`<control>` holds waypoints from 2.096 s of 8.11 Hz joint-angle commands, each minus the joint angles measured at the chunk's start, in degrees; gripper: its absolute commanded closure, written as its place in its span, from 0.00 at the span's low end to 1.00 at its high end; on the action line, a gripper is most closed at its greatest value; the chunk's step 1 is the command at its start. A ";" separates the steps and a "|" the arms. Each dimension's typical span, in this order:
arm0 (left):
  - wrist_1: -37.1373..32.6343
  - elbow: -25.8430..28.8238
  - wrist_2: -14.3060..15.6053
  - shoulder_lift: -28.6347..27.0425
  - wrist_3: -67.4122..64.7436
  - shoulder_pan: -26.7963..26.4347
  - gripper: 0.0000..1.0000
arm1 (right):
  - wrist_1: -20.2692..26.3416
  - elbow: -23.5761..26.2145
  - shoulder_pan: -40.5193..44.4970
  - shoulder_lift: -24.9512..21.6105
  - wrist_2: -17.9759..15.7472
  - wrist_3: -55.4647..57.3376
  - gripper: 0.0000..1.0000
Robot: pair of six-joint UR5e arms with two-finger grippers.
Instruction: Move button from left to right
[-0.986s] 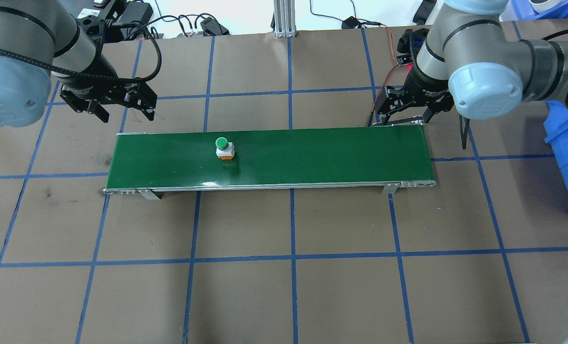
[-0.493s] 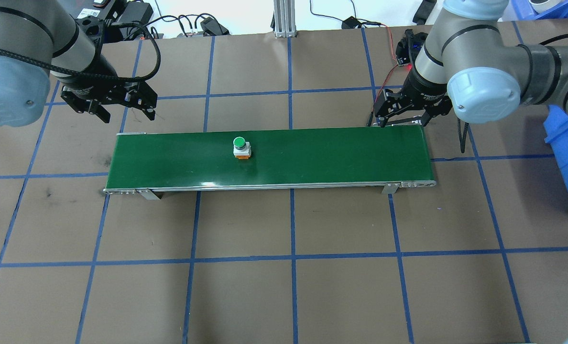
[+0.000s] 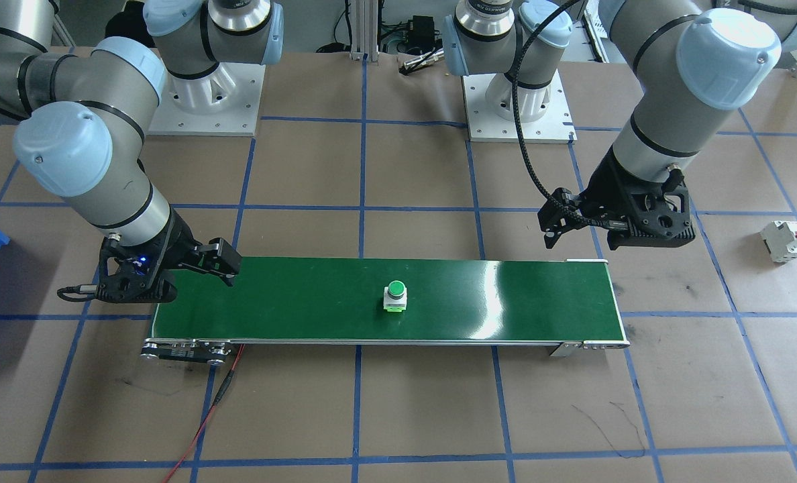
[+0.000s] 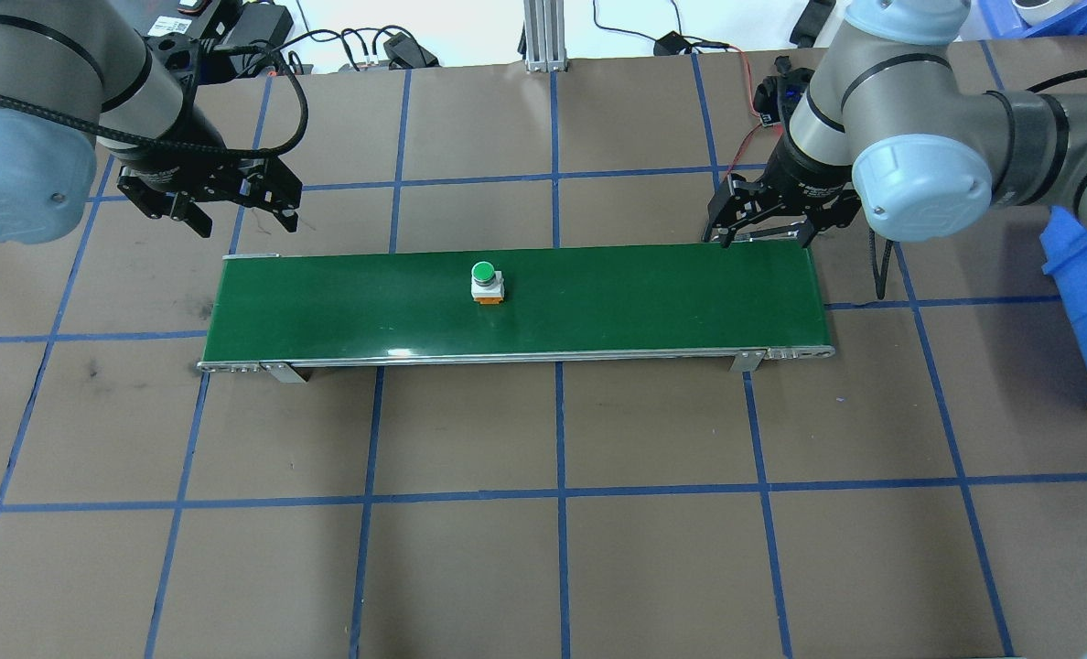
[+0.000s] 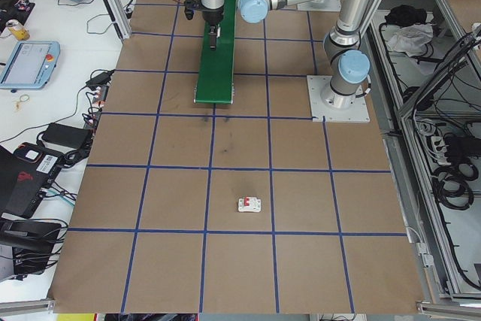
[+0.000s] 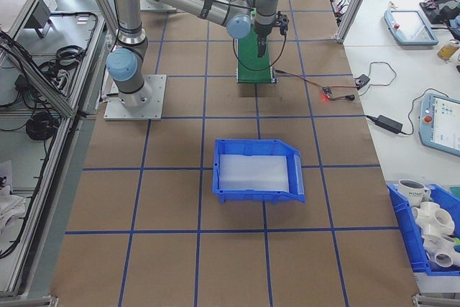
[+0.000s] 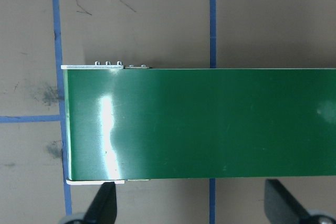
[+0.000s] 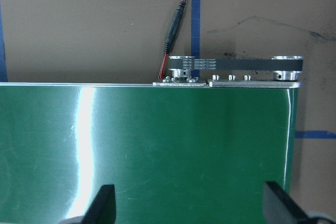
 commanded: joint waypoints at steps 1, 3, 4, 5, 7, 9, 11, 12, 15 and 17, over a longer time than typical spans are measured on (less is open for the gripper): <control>0.02 -0.04 0.52 -0.01 -0.01 0.00 0.00 | -0.13 0.05 1.41 -0.07 0.37 3.51 0.03; 0.11 0.48 0.78 0.25 -0.01 0.00 0.00 | -2.83 0.05 1.77 0.28 4.81 7.37 0.01; 0.02 0.40 0.78 0.86 -0.01 0.00 0.00 | -4.59 0.05 1.77 0.89 7.81 9.13 0.01; -0.07 -0.04 0.78 0.70 -0.01 -0.17 0.00 | -5.31 0.05 1.77 1.33 8.18 9.41 0.01; -0.07 -0.04 0.78 0.61 -0.01 -0.53 0.00 | -5.23 0.05 1.77 2.03 8.89 9.06 0.00; 0.11 -0.04 0.87 -0.01 0.17 -0.44 0.00 | -6.01 0.05 1.77 2.65 10.12 8.97 0.00; 0.19 0.04 0.87 -0.01 0.52 -0.44 0.00 | -6.89 0.05 1.77 3.44 12.49 8.97 0.01; 0.28 -0.04 1.04 -0.01 1.04 -0.44 0.00 | -7.77 0.05 1.95 3.97 12.67 9.23 0.01; 0.20 0.22 1.04 0.08 0.52 0.00 0.00 | -7.69 1.71 3.79 5.54 7.51 8.97 0.02; 0.20 0.14 1.30 0.08 0.78 0.09 0.00 | -7.78 2.60 3.88 6.08 2.25 7.22 0.12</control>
